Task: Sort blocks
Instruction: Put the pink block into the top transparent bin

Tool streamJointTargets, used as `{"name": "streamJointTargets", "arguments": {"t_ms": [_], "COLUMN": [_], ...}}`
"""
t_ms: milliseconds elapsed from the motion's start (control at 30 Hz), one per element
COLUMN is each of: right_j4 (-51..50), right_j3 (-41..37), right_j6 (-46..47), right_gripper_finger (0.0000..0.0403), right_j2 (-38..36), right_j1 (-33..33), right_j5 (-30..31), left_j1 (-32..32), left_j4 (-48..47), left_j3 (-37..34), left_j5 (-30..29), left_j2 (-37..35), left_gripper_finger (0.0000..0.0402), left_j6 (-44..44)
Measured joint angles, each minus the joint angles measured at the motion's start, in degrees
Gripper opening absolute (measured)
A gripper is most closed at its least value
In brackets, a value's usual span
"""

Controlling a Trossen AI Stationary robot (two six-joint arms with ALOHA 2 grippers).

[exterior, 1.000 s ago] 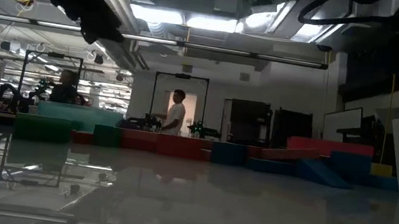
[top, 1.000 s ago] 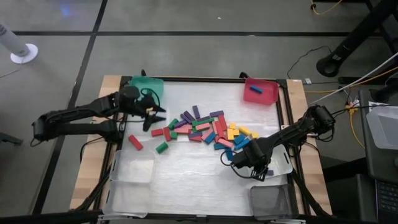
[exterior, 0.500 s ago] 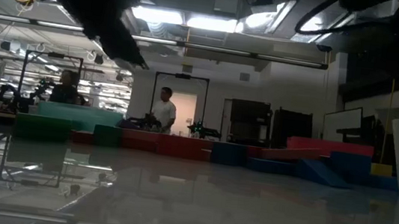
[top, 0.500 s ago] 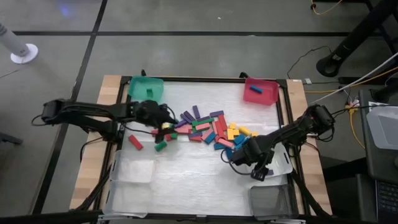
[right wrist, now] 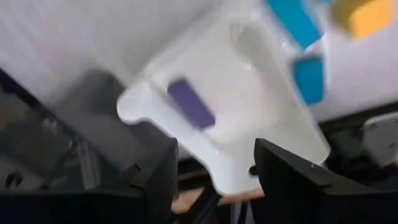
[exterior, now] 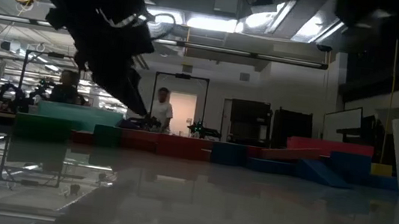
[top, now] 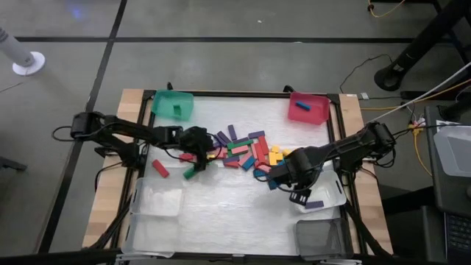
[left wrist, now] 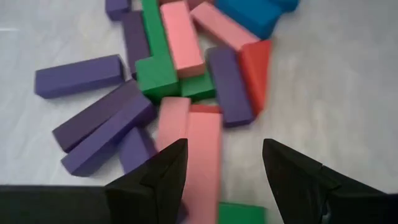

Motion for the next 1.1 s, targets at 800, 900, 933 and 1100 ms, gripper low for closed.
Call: {"name": "streamJointTargets", "arguments": {"t_ms": [800,900,933,1100], "right_j4": [0.0,0.0,0.0,0.1], "right_j3": [18.1,18.1,18.1,17.7], "right_j6": [0.9,0.3,-0.4,-2.1], "right_gripper_finger": [0.0211,0.0211,0.0211,0.0211], "right_j2": [0.0,0.0,0.0,0.0], "right_j1": [-13.7,-16.1,-17.0,-20.7], "right_j5": [18.2,18.3,18.3,18.4], "left_j1": [0.1,0.1,0.1,0.1], "left_j4": [1.1,1.2,1.3,0.7], "left_j3": [0.0,0.0,0.0,0.8], "left_j5": [-1.6,-1.6,-1.6,-1.6], "left_j2": [7.1,7.1,7.1,7.1], "left_gripper_finger": [0.0144,0.0100,0.0084,0.0040], "left_j6": [1.9,1.7,1.1,-2.4]}}
